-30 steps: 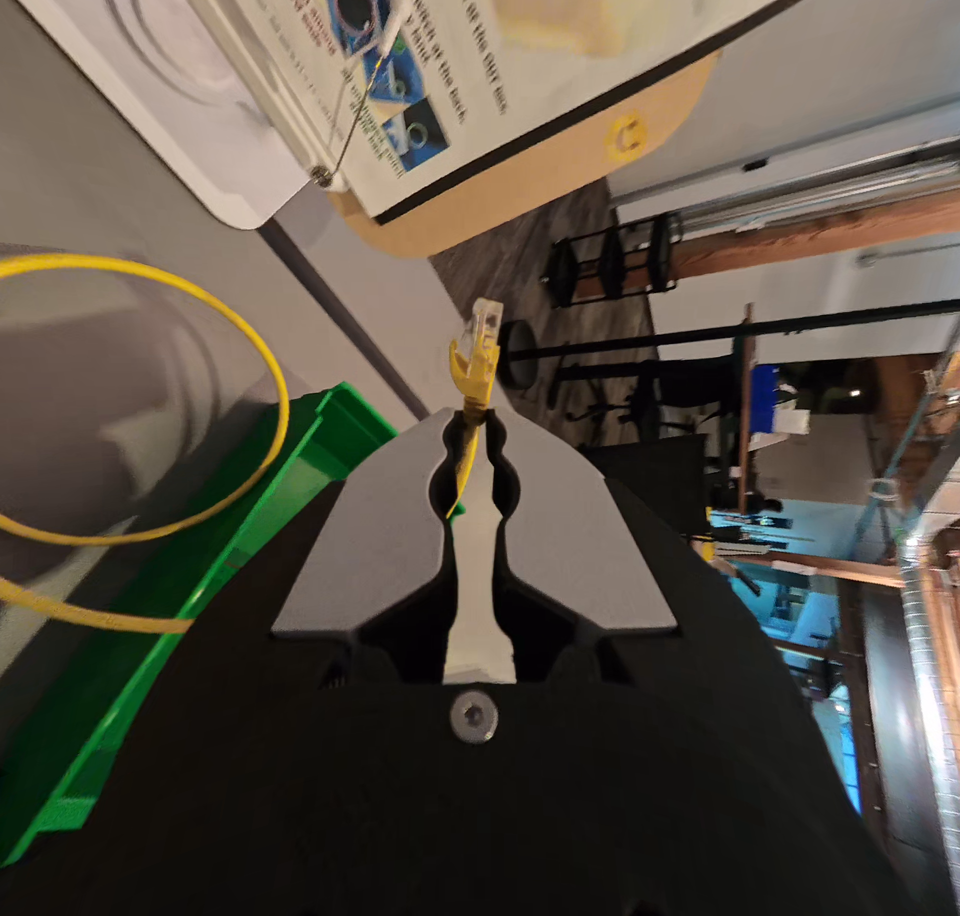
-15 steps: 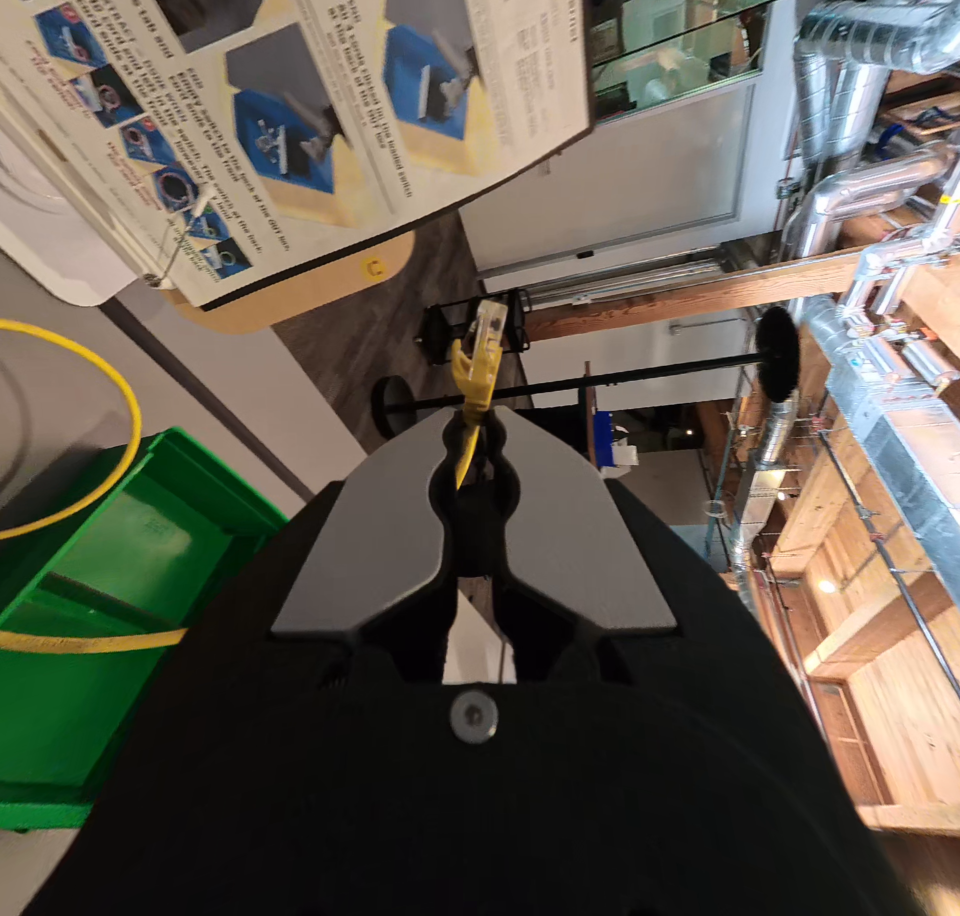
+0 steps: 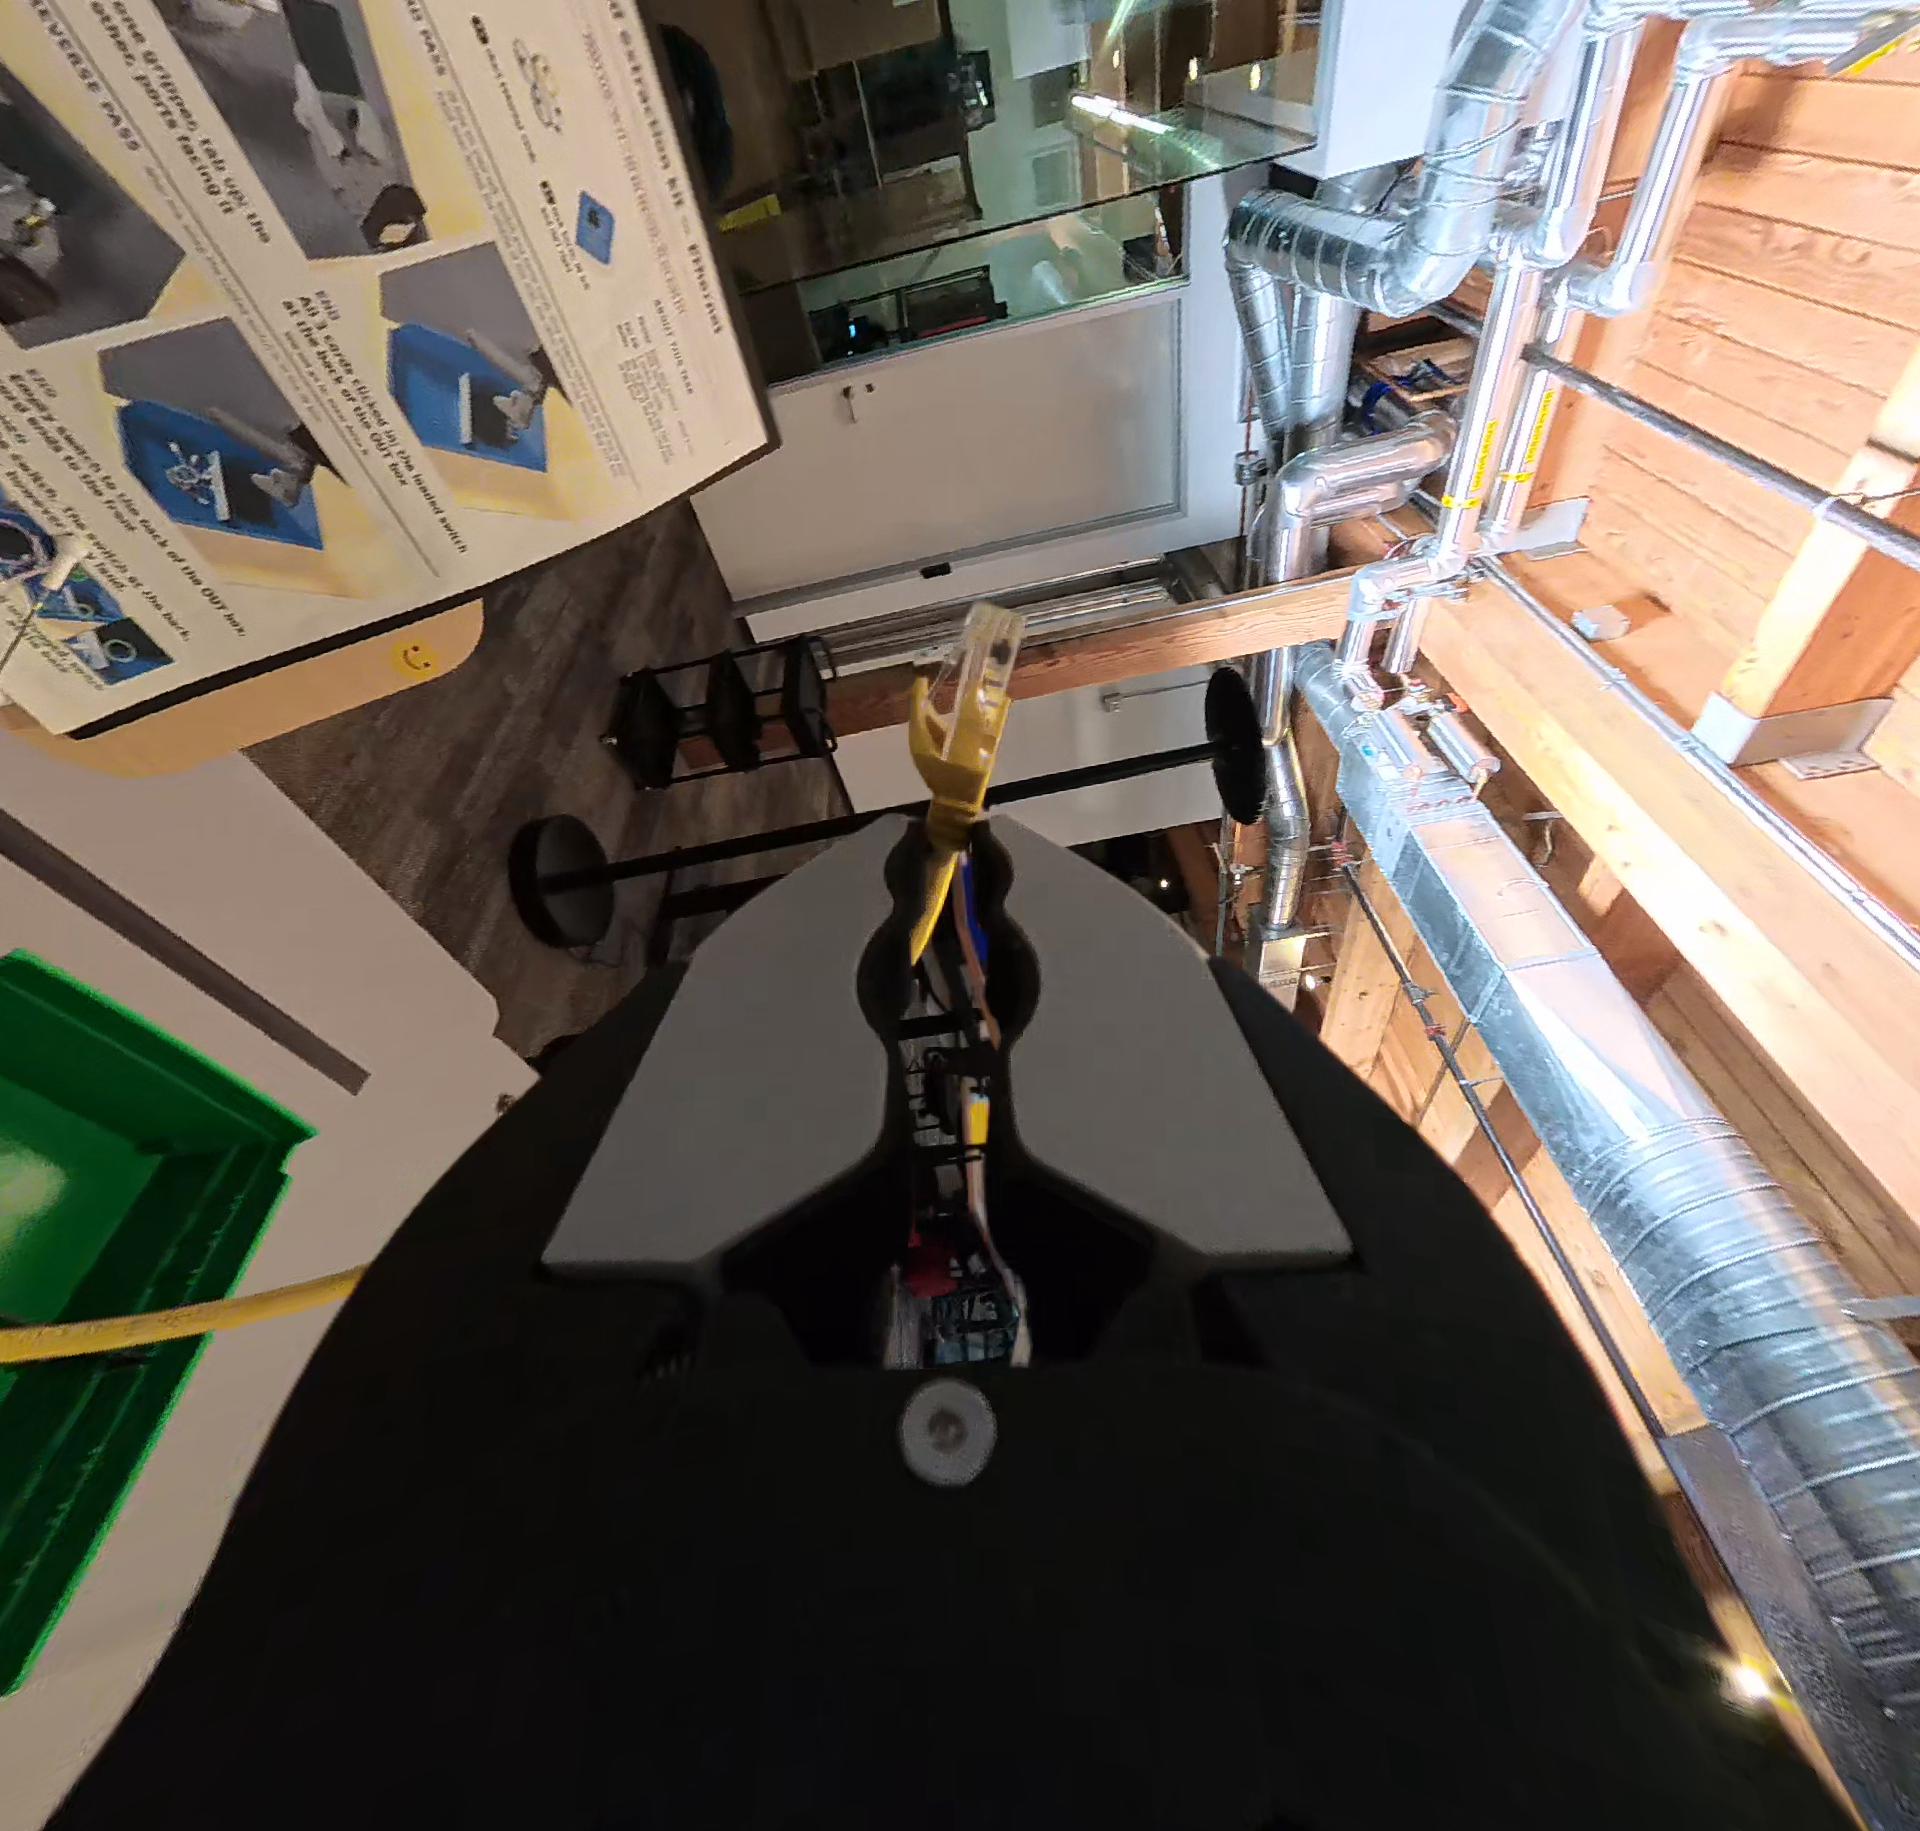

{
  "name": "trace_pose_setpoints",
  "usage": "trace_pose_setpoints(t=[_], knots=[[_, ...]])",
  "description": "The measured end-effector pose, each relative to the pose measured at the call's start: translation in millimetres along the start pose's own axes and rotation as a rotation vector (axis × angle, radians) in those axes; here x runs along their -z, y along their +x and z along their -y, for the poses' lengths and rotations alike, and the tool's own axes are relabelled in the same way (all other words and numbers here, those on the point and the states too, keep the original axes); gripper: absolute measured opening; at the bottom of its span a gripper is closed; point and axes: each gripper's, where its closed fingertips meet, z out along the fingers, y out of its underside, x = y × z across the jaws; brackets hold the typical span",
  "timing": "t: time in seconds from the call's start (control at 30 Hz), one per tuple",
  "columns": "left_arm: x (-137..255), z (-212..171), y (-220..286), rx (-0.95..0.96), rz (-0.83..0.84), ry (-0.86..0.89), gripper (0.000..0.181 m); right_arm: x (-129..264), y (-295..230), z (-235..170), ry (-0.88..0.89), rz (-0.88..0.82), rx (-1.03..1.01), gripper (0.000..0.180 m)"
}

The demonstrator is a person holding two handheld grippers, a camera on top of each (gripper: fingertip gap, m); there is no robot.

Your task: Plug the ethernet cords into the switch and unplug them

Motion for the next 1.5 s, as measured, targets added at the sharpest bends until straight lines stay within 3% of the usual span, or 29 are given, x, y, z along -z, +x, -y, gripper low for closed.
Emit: trace_pose_setpoints(t=[0.23,0.47,0.63,0.8,0.97,1.13,1.17,1.2,1.33,1.5], knots=[[-18,2,23,-0.005,-0.082,-0.033,0.034,32,41,16,0.039,-0.052,-0.047,0.009],[-29,7,29,0.085,-0.108,-0.029,0.032,46,70,1,0.021,-0.066,-0.113,0.009],[-53,3,47,0.303,-0.184,-0.136,0.035,51,67,-9,0.021,-0.05,-0.118,0.009],[-89,28,74,0.562,-0.266,-0.073,0.037,53,67,-21,0.02,-0.031,-0.126,0.009],[-139,25,117,0.518,-0.456,-0.241,0.048,55,63,-25,0.056,-0.014,-0.141,0.009],[-162,23,151,0.515,-0.587,-0.303,0.033,56,63,-36,0.053,-0.01,-0.144,0.009],[-165,18,154,0.487,-0.574,-0.329,0.028,56,64,-39,0.056,-0.004,-0.151,0.009],[-167,12,156,0.441,-0.56,-0.348,0.007,56,64,-41,0.058,0.001,-0.158,0.009],[-176,13,153,0.336,-0.475,-0.331,0.006,56,64,-54,0.05,0.005,-0.169,0.009],[-183,73,85,0.597,-0.263,-0.018,0.006,44,51,-68,0.043,0.047,-0.22,0.009]])
